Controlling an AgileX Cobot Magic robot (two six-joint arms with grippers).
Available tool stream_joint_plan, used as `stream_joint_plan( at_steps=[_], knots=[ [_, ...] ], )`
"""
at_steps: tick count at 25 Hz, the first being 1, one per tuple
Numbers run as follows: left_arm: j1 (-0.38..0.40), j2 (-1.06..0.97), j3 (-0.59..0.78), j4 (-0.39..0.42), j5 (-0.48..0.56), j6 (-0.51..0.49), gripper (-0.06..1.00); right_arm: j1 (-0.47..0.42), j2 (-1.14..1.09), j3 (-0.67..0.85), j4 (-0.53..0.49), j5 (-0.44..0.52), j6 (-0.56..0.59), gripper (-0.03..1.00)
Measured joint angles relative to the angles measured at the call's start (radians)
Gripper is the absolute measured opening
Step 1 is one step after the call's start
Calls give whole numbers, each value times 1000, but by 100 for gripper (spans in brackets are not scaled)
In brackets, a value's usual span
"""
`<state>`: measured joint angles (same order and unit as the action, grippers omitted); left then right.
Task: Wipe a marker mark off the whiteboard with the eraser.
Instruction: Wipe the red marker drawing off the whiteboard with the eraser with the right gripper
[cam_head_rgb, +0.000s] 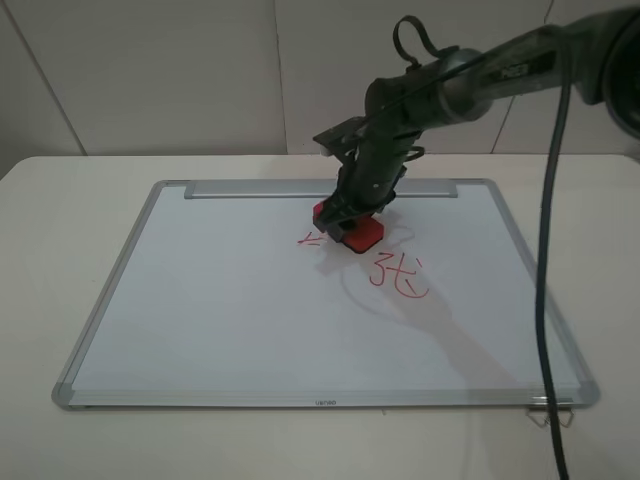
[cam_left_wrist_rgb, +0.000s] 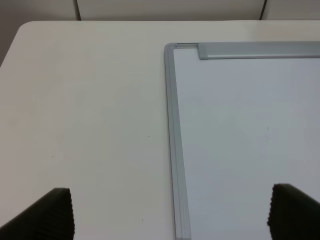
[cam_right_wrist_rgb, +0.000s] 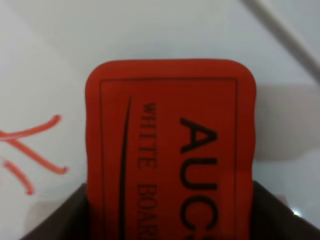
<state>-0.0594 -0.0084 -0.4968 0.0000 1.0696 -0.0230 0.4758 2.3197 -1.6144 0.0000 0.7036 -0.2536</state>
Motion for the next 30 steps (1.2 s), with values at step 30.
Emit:
stream_joint_plan(
  at_steps=[30],
  knots=[
    [0,0,0,0,0,0,77,205,57,-120,-58,160,131,50]
  ],
)
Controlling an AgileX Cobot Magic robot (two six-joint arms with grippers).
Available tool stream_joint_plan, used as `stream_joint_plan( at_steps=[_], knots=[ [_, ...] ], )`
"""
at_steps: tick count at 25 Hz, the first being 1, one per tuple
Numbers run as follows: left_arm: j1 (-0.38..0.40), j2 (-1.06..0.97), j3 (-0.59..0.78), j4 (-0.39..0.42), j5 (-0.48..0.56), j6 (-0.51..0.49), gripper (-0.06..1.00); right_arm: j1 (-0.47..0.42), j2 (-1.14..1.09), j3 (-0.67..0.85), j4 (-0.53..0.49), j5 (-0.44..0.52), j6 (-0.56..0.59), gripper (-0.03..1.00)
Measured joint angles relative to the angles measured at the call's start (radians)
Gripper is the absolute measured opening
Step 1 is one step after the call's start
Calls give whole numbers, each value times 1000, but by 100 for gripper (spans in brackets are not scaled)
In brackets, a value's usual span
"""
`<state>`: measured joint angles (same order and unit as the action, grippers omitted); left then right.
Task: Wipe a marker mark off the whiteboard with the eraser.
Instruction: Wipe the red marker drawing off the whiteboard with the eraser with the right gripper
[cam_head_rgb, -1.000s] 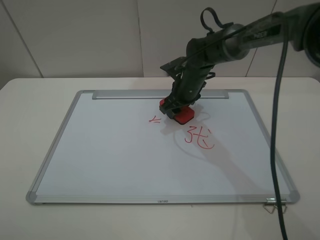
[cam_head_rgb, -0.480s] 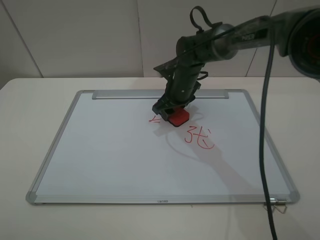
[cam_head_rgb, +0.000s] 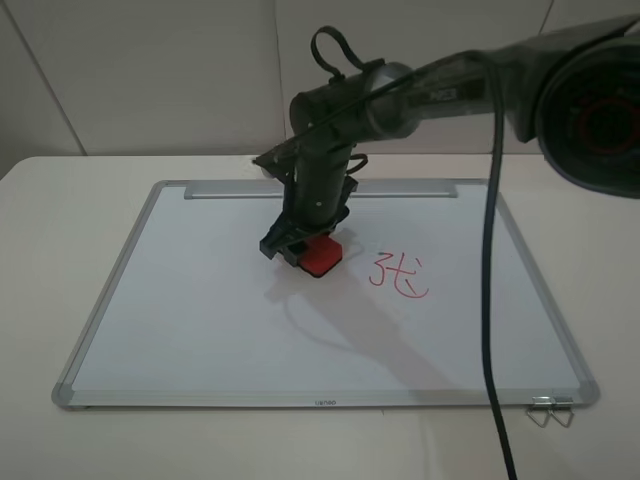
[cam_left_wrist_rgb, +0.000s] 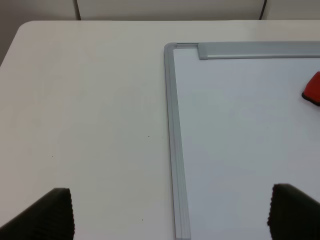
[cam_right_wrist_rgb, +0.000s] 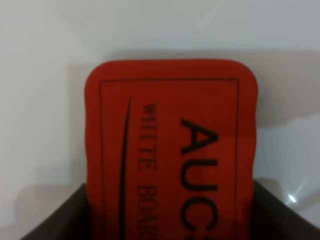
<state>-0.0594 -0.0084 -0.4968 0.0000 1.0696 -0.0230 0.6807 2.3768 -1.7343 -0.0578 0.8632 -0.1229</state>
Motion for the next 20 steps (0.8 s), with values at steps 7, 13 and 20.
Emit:
stream_joint_plan(
  at_steps=[7,13,20],
  knots=[
    [0,0,0,0,0,0,77,128,0,0,5,16,0,50],
    [0,0,0,0,0,0,77,155,-8,-28,-16,59,9,50],
    [0,0,0,0,0,0,77,113,-69,-25,-93,145,107,50]
  ],
)
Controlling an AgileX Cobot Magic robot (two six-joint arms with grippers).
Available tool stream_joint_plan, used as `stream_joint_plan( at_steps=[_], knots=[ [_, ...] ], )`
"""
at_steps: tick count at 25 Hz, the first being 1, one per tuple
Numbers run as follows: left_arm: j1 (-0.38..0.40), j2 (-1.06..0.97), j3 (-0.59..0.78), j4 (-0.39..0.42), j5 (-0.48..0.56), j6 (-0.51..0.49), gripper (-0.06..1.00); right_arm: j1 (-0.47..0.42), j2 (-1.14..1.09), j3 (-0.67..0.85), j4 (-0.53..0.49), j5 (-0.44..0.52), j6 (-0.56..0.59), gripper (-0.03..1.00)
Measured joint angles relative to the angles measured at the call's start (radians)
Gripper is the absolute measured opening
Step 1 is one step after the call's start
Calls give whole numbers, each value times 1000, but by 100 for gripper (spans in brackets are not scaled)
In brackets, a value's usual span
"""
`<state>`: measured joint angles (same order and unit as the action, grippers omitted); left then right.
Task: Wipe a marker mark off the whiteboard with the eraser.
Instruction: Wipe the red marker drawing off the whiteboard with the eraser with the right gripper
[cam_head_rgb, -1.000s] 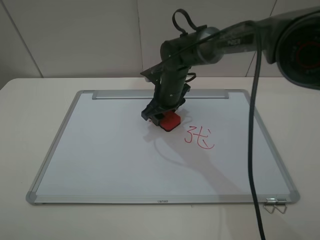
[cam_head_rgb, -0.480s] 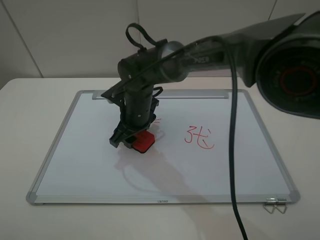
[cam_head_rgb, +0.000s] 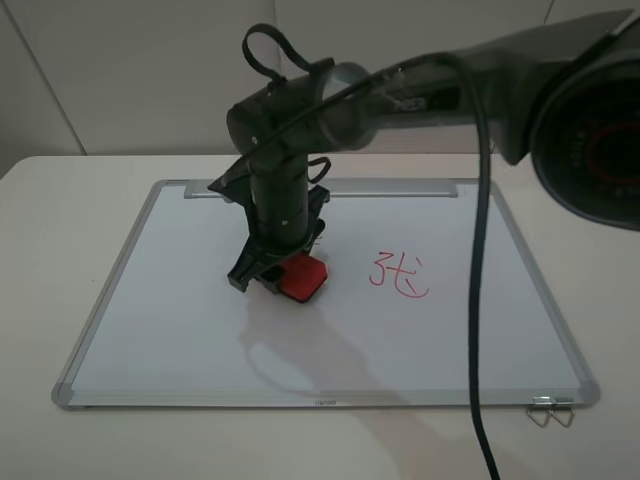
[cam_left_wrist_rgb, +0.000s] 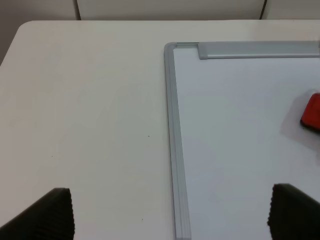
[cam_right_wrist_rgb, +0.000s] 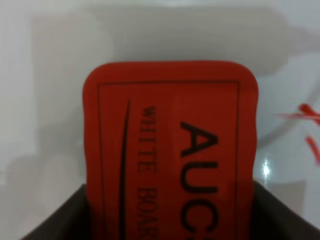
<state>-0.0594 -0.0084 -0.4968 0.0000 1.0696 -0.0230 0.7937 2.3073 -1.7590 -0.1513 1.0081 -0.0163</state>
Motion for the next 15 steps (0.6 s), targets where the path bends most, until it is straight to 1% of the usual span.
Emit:
stream_joint_plan(
  at_steps=[2,5,11,15],
  knots=[
    [0,0,0,0,0,0,77,-27,-10,-1,-6,6,33,50],
    [0,0,0,0,0,0,77,-70,-11,-1,-9,3,52,50],
    [0,0,0,0,0,0,77,-170,-8,-1,-9,-58,55,50],
    [0,0,0,0,0,0,77,-223,24,-1,-9,-76,55,50]
  ],
)
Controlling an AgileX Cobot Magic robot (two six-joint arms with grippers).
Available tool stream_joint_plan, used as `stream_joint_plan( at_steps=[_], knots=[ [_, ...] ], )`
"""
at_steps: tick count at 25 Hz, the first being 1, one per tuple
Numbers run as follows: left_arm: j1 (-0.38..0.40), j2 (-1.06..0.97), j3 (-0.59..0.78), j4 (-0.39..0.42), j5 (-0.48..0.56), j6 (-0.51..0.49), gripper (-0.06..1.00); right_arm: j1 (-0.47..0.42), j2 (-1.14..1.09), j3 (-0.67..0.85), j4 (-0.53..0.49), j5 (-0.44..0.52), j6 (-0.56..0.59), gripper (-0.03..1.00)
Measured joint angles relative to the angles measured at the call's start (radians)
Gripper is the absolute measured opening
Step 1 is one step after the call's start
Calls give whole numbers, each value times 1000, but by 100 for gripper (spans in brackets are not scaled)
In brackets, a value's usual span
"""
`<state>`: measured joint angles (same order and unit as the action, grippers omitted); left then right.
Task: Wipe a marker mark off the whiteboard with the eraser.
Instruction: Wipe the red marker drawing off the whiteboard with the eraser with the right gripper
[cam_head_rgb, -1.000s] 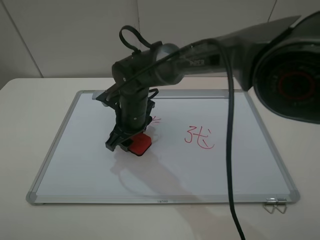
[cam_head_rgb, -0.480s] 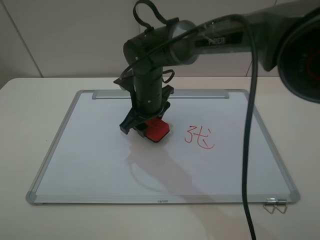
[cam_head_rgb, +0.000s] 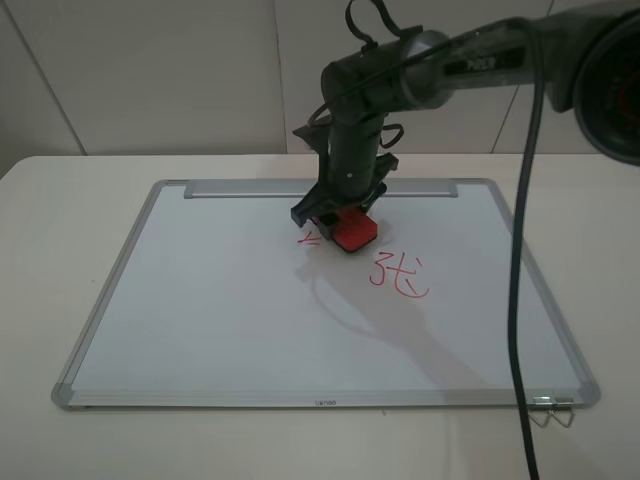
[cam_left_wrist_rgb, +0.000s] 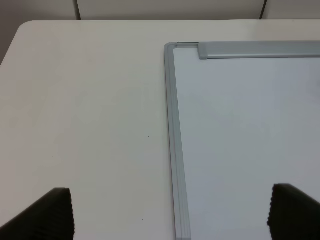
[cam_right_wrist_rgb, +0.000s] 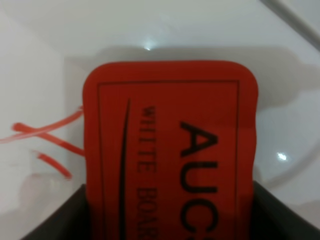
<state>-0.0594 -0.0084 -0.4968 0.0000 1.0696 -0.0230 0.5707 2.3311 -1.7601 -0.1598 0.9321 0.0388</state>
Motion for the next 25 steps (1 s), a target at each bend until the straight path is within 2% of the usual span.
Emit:
stream_joint_plan(
  at_steps=[12,25],
  knots=[
    [0,0,0,0,0,0,77,-3,49,-14,102,-23,-53,50],
    [0,0,0,0,0,0,77,134,52,-15,103,-16,-52,50]
  ],
)
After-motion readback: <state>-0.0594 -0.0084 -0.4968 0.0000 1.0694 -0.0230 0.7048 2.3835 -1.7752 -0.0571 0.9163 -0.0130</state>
